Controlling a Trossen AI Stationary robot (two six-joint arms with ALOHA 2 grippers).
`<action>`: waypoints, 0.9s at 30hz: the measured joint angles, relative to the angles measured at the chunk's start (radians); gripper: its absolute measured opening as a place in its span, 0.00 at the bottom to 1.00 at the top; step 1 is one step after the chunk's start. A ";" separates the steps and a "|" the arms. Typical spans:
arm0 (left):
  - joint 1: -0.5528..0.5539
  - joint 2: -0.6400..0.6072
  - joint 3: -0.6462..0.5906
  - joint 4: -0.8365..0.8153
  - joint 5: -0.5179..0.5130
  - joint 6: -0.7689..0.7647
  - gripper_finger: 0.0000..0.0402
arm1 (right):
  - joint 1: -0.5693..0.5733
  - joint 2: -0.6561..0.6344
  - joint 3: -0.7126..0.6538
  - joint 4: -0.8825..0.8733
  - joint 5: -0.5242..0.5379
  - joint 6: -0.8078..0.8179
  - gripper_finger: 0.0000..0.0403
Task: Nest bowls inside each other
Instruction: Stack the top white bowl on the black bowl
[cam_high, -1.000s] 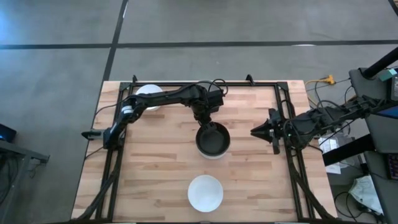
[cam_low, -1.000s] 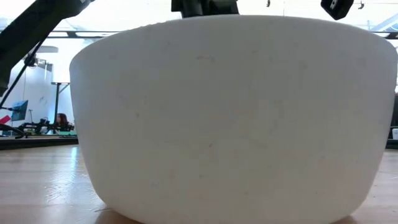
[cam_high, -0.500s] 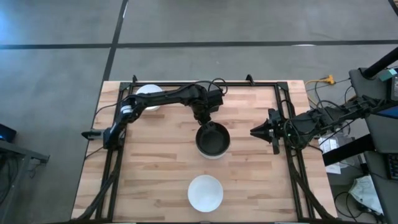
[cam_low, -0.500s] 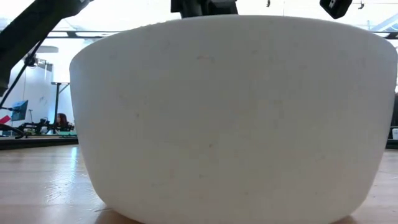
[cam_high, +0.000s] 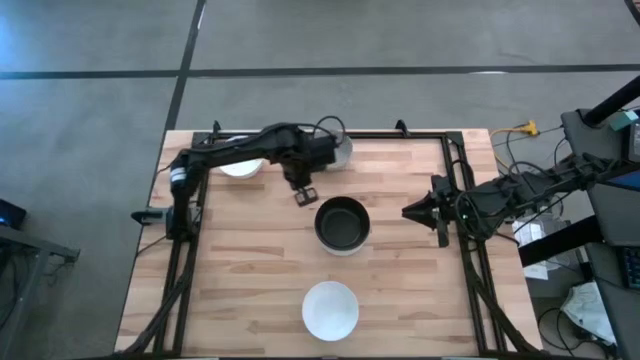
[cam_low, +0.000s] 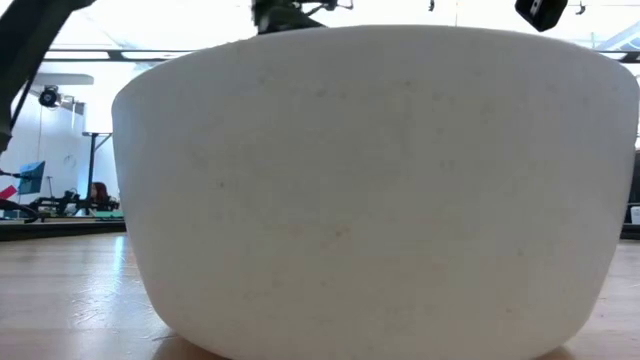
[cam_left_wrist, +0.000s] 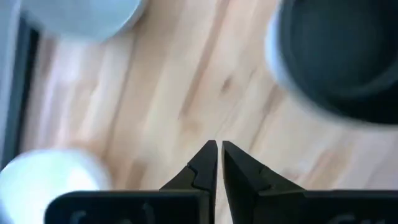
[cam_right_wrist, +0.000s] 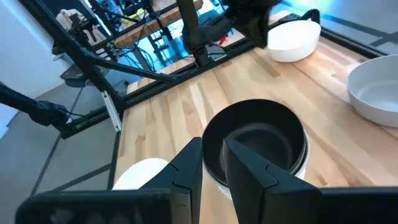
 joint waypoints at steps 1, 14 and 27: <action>0.001 -0.022 -0.030 -0.014 -0.020 0.000 0.02 | -0.001 0.004 0.000 0.000 0.010 -0.003 0.15; 0.150 -0.499 -0.732 0.240 -0.032 -0.036 0.02 | -0.022 0.121 0.000 0.213 0.220 -0.163 0.15; 0.421 -0.666 -0.913 0.340 0.067 0.136 0.15 | -0.144 0.272 0.000 0.501 0.231 -0.172 0.15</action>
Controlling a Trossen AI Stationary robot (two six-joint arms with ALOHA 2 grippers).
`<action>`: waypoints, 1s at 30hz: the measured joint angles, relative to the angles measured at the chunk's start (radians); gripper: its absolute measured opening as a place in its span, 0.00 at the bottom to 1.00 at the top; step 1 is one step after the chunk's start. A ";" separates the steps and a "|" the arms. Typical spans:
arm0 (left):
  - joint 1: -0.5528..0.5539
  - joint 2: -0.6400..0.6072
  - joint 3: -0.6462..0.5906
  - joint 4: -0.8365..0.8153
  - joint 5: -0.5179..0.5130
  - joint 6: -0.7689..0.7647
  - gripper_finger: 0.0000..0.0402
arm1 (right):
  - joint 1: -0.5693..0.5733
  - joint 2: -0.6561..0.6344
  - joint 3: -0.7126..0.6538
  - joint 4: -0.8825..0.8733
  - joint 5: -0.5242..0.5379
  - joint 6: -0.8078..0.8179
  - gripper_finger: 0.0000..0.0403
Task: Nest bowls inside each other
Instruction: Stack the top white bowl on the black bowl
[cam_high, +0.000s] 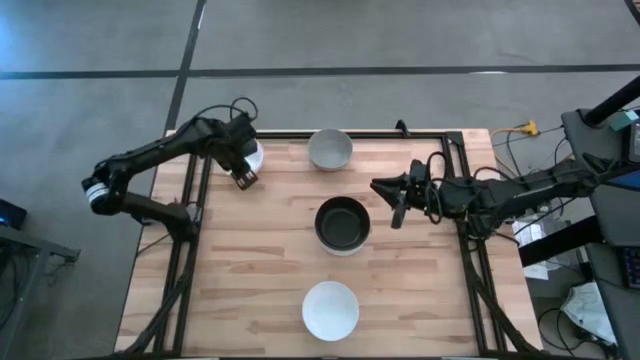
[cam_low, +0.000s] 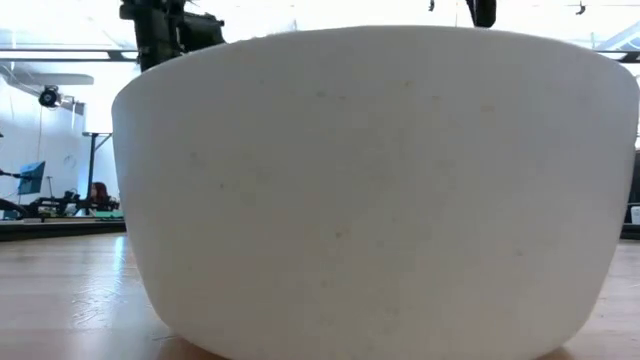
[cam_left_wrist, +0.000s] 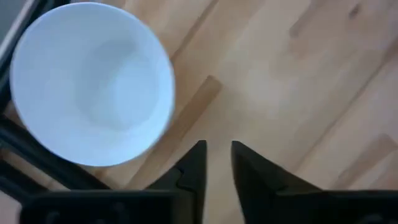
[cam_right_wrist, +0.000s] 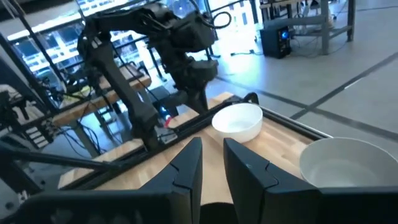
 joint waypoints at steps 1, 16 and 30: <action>0.018 0.009 0.000 0.001 0.000 0.019 0.18 | 0.000 0.002 0.000 0.006 0.000 0.001 0.15; 0.154 0.248 0.000 0.042 0.004 0.214 0.59 | -0.022 0.020 0.297 -0.733 0.106 0.349 0.15; 0.154 0.393 0.000 0.131 0.024 0.177 0.60 | -0.021 0.035 0.395 -0.937 0.097 0.360 0.15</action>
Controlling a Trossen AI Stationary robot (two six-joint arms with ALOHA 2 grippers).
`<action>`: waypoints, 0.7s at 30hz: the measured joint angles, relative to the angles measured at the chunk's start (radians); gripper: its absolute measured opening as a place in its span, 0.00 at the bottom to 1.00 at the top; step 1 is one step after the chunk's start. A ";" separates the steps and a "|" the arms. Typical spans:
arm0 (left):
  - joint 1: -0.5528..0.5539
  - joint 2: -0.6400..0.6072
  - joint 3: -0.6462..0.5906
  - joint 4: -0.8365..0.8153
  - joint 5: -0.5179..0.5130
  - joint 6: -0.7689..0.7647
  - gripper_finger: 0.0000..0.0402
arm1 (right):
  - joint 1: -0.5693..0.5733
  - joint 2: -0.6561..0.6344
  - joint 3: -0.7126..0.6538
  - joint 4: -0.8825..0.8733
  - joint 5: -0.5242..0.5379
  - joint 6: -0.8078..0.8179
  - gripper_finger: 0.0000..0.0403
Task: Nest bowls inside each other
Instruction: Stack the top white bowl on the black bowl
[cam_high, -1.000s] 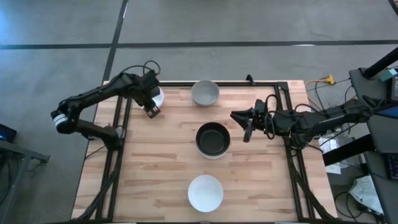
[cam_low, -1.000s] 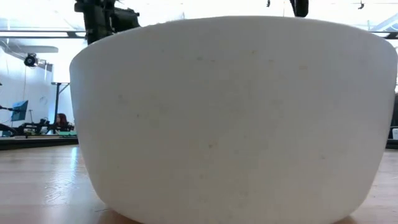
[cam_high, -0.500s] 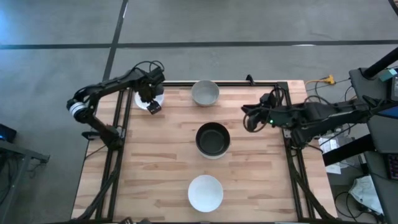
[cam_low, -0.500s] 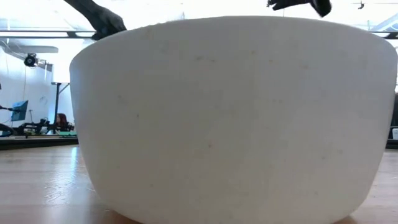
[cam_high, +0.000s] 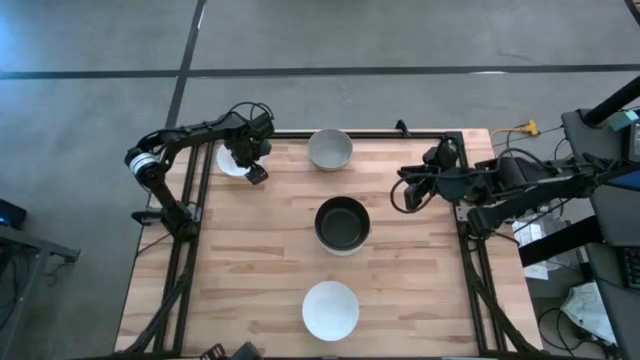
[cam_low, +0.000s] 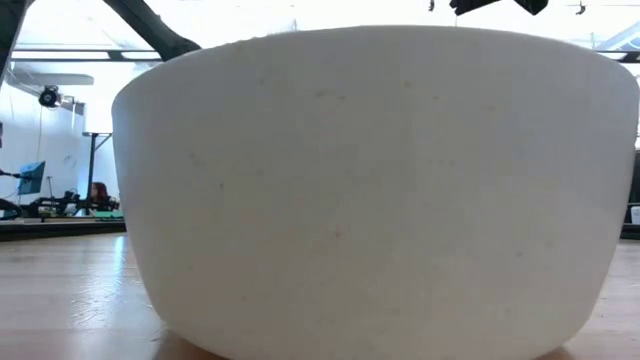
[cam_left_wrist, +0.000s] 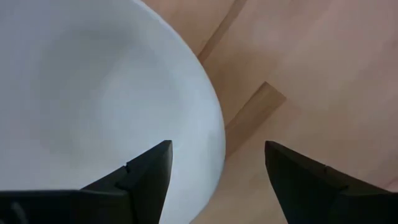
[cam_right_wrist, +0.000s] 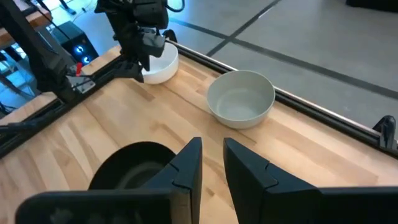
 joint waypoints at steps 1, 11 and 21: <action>0.000 0.008 0.000 -0.001 0.002 -0.007 0.59 | 0.000 0.000 -0.003 -0.001 -0.005 0.001 0.15; 0.000 0.024 0.000 -0.004 0.003 -0.012 0.28 | 0.000 0.000 -0.015 -0.027 -0.052 0.004 0.15; 0.000 0.022 0.000 -0.007 0.003 -0.011 0.02 | 0.000 0.000 -0.016 -0.030 -0.052 -0.006 0.15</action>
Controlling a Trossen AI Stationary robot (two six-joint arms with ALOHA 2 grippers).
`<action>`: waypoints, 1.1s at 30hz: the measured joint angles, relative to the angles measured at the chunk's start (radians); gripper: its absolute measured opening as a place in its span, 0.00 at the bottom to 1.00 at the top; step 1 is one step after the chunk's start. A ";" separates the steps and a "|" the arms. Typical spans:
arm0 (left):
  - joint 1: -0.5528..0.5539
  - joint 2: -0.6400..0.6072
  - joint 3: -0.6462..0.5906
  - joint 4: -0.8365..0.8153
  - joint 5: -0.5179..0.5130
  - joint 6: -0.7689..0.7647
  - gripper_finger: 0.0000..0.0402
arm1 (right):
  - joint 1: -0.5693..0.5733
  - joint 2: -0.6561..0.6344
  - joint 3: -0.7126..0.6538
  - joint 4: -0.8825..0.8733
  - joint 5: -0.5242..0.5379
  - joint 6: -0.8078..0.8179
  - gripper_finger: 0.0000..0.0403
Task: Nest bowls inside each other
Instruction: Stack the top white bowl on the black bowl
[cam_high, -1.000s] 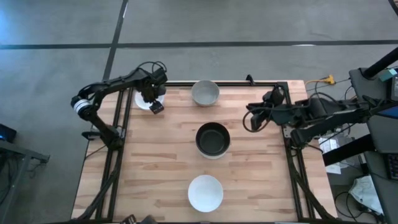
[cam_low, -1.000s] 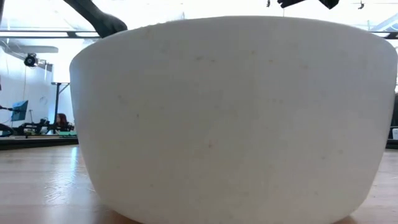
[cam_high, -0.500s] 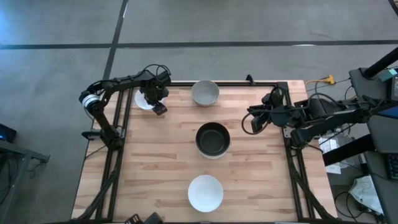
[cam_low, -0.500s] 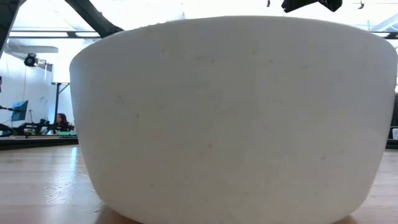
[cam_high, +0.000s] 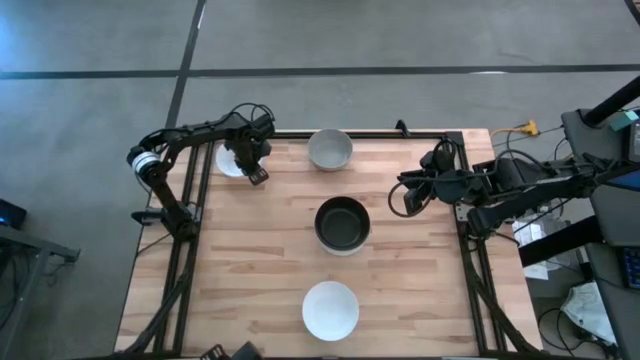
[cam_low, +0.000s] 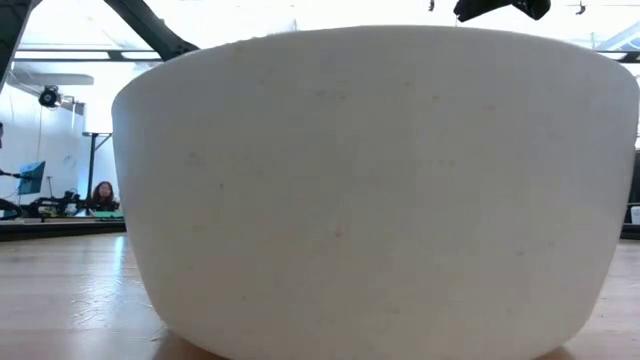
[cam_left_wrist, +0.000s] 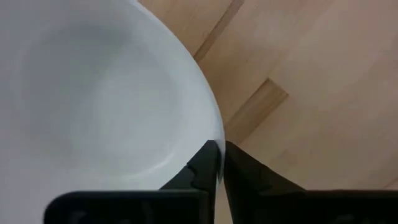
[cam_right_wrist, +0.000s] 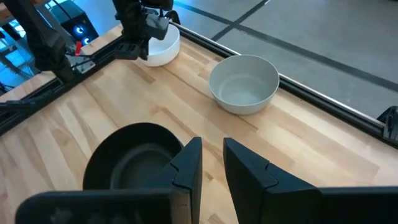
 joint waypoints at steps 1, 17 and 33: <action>0.000 0.000 0.000 -0.004 0.000 0.000 0.02 | 0.000 0.000 0.000 0.000 0.000 0.000 0.15; -0.095 -0.280 0.000 -0.063 0.027 -0.077 0.00 | 0.000 0.000 -0.001 -0.032 0.000 -0.004 0.15; -0.596 -0.574 0.051 0.109 0.084 0.099 0.00 | 0.000 -0.008 -0.002 -0.042 -0.178 -0.120 0.15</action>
